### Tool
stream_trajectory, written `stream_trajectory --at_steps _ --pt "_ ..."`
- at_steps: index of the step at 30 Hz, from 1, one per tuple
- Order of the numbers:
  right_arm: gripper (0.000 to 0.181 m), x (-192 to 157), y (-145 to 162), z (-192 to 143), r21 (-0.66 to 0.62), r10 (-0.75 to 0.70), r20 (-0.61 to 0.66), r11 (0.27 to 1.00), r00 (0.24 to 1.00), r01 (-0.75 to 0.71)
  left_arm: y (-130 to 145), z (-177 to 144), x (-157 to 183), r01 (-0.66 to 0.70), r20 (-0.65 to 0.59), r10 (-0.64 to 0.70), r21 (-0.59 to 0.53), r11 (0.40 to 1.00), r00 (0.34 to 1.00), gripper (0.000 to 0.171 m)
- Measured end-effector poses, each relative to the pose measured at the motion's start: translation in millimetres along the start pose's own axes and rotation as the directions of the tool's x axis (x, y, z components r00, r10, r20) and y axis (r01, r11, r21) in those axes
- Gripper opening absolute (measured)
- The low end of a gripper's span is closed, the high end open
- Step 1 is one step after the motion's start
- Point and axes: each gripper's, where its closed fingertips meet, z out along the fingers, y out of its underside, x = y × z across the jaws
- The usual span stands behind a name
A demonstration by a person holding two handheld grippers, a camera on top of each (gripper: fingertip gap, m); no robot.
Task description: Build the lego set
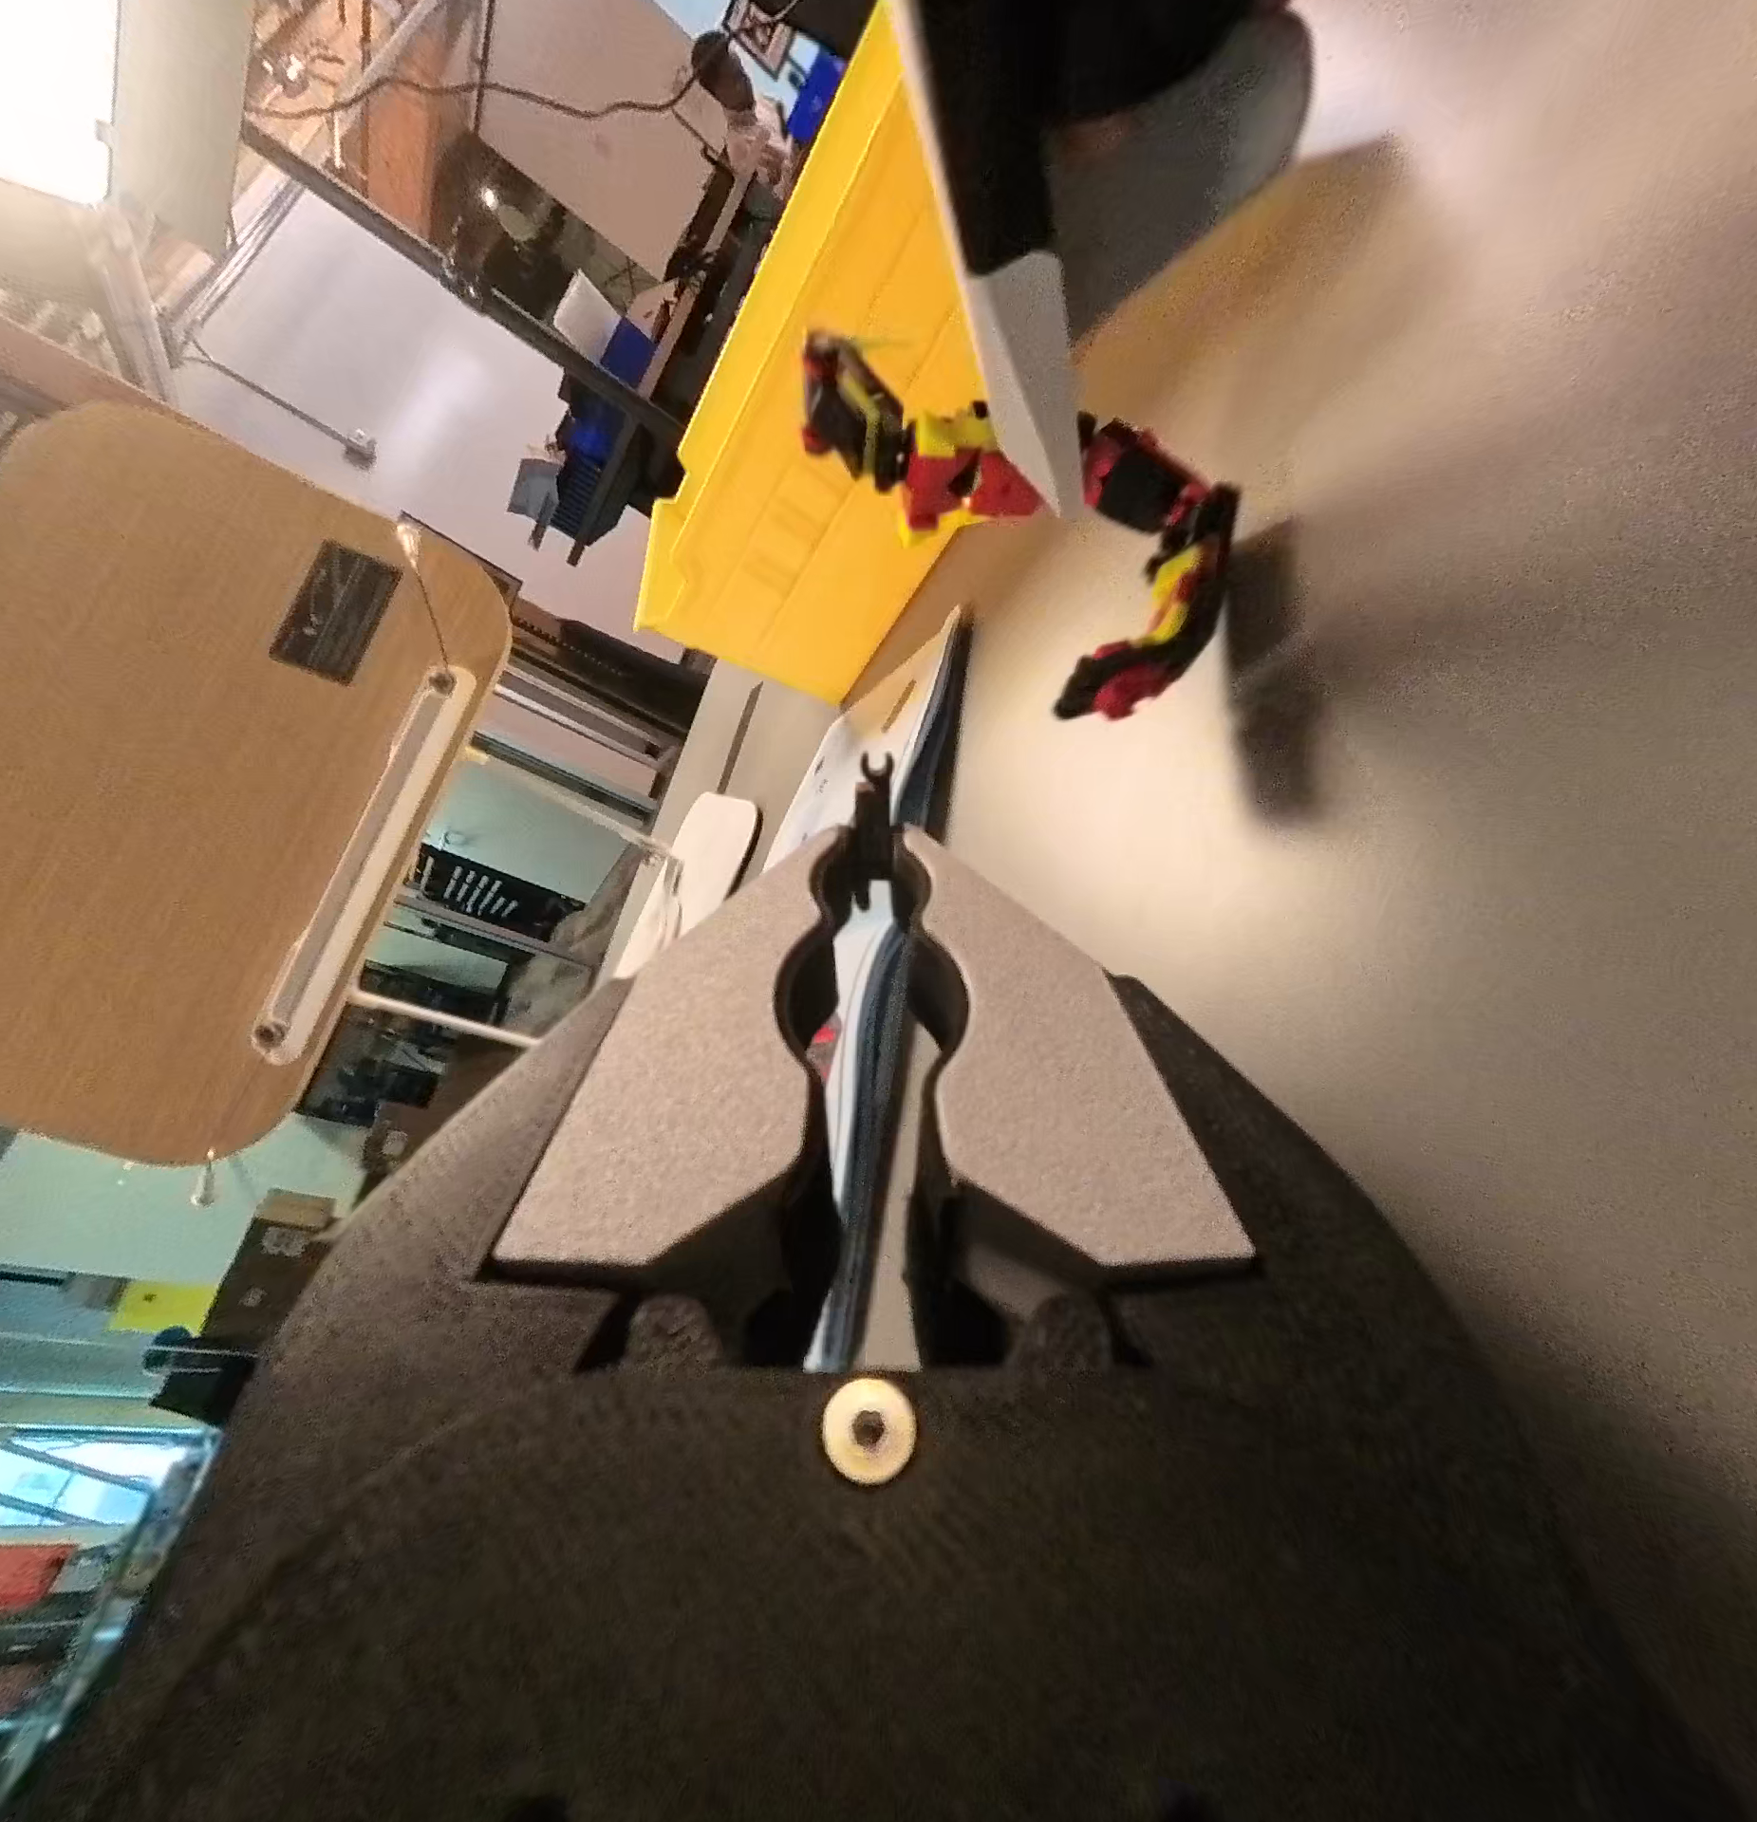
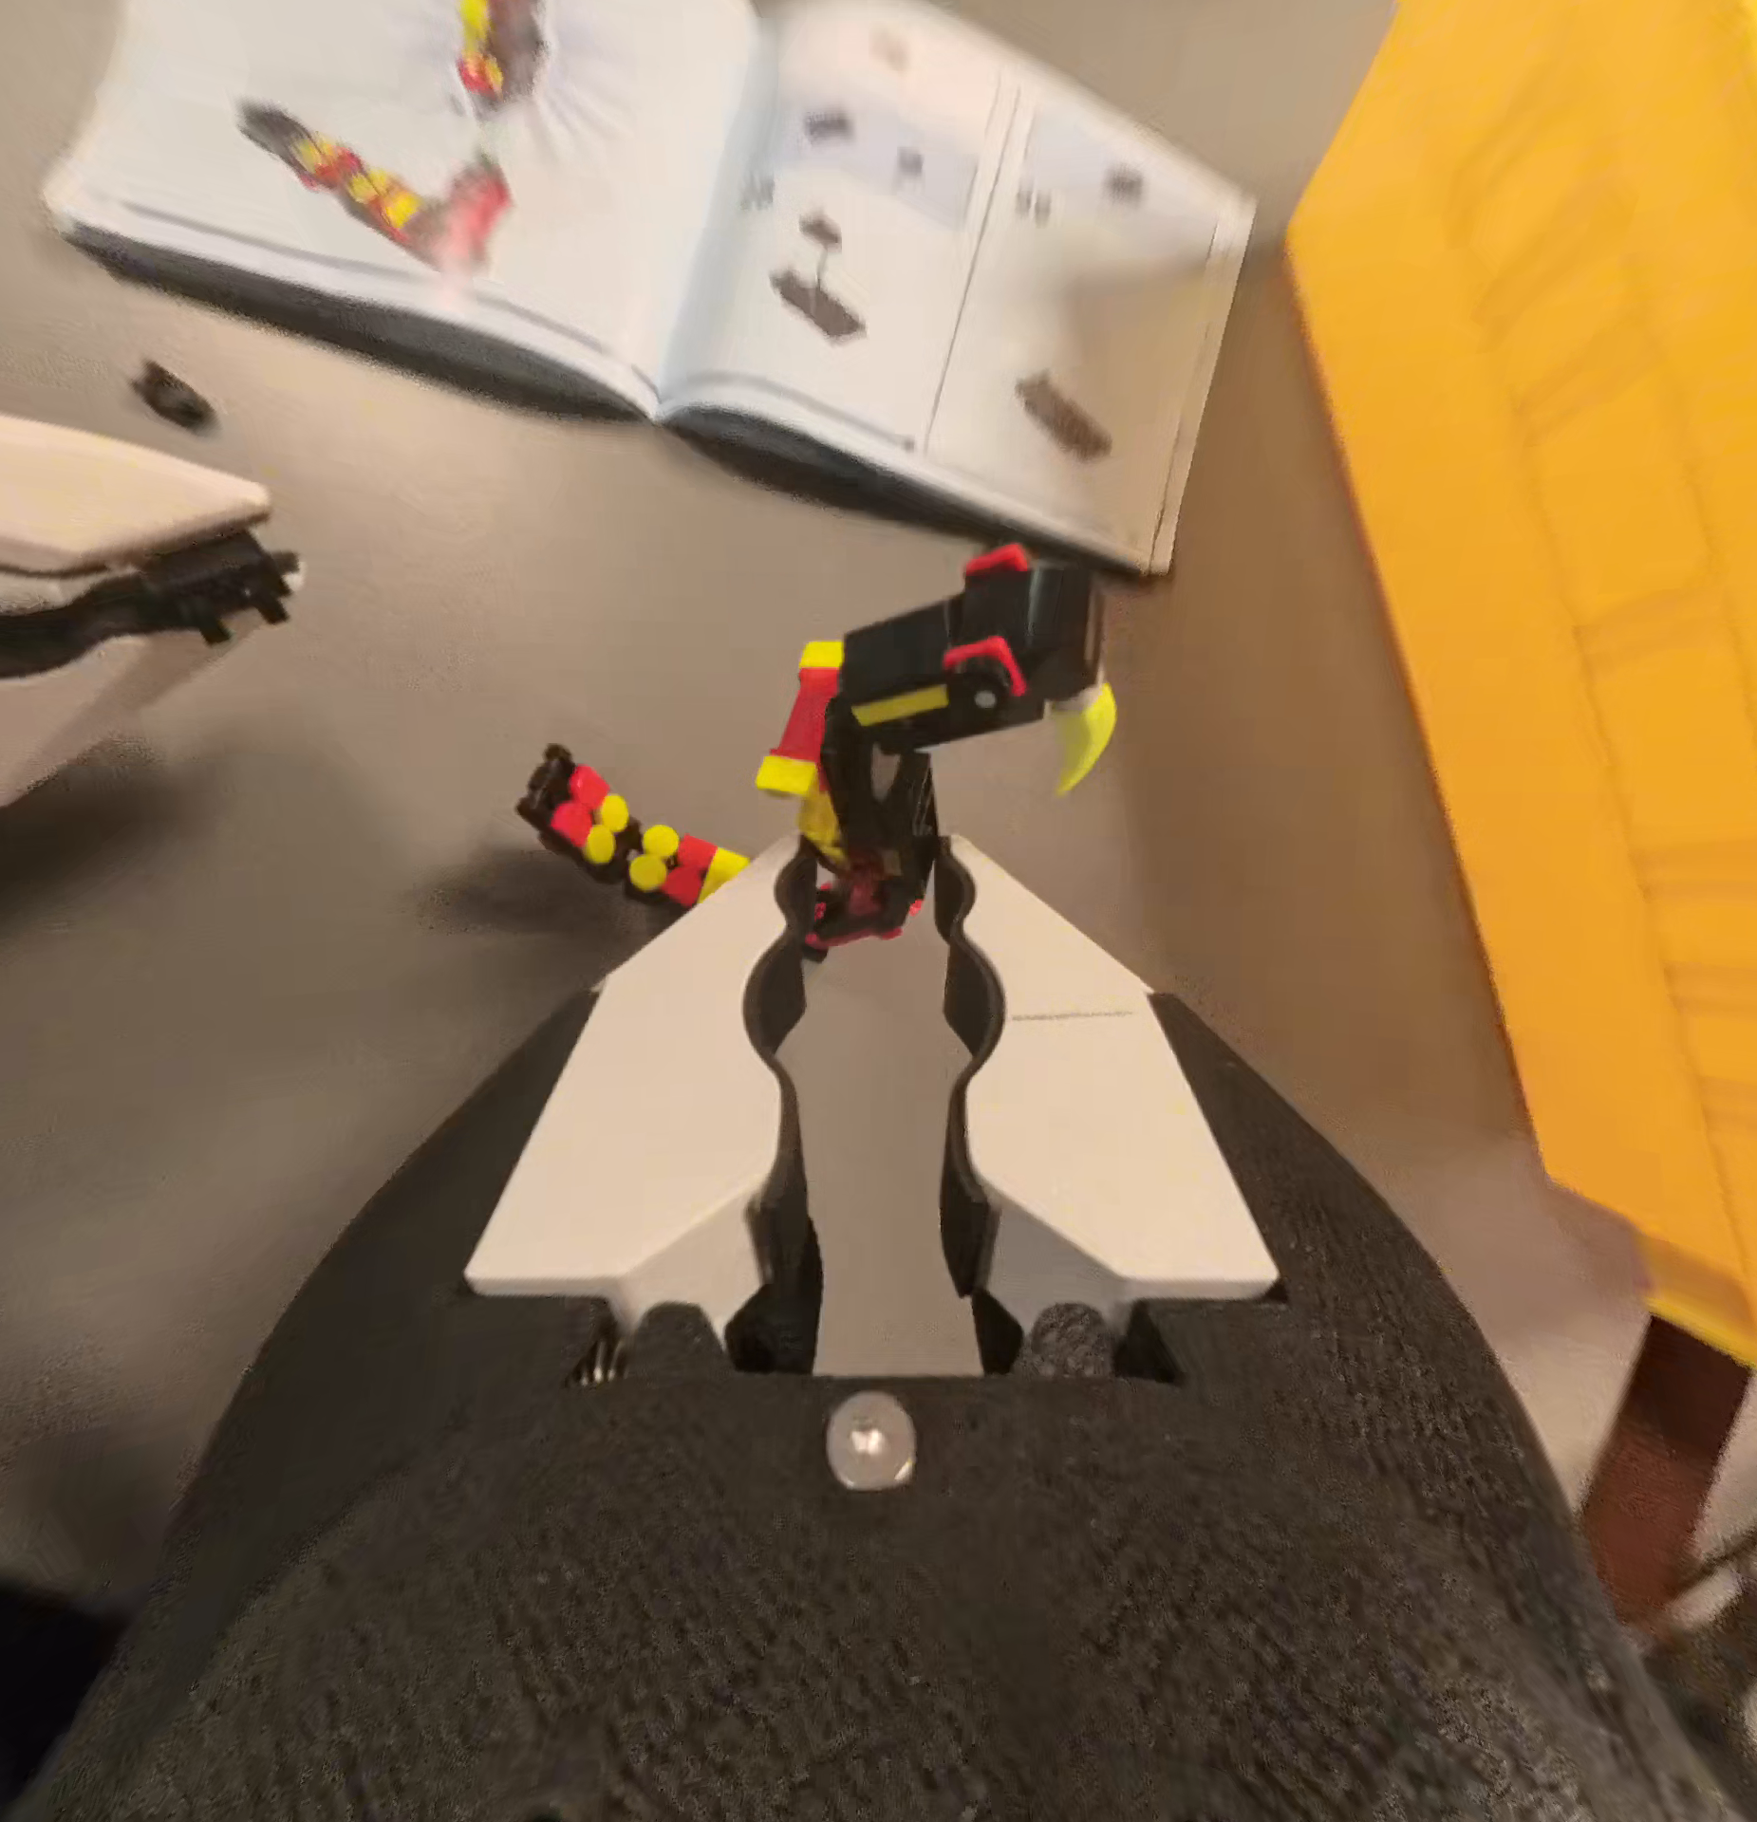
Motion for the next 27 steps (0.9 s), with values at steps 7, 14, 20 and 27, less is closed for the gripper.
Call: stream_trajectory --at_steps 7,14,20,27 --pt "0.020 -2.5 18.9 -7.3 -0.526 0.089 0.096 0.850 0.991 -0.026 -7.9 1.2 13.3 -0.138 -0.042 0.139 0.037 0.990 0.989 0.005" --pt "0.020 -3.5 38.2 7.8 -0.699 0.158 0.044 0.710 0.986 -0.083 -1.0 2.2 15.6 -0.123 -0.088 0.125 0.029 0.992 0.988 0.005" --pt "0.046 5.4 40.8 3.1 -0.623 0.080 -0.053 0.776 0.995 -0.095 -3.4 3.5 22.5 -0.104 -0.136 0.108 0.035 0.994 0.985 0.005" --pt "0.052 -59.1 37.5 -15.3 -0.069 -0.501 0.220 0.848 0.837 0.526 -3.9 5.2 33.1 -0.066 -0.220 0.076 0.050 0.997 0.973 0.005"
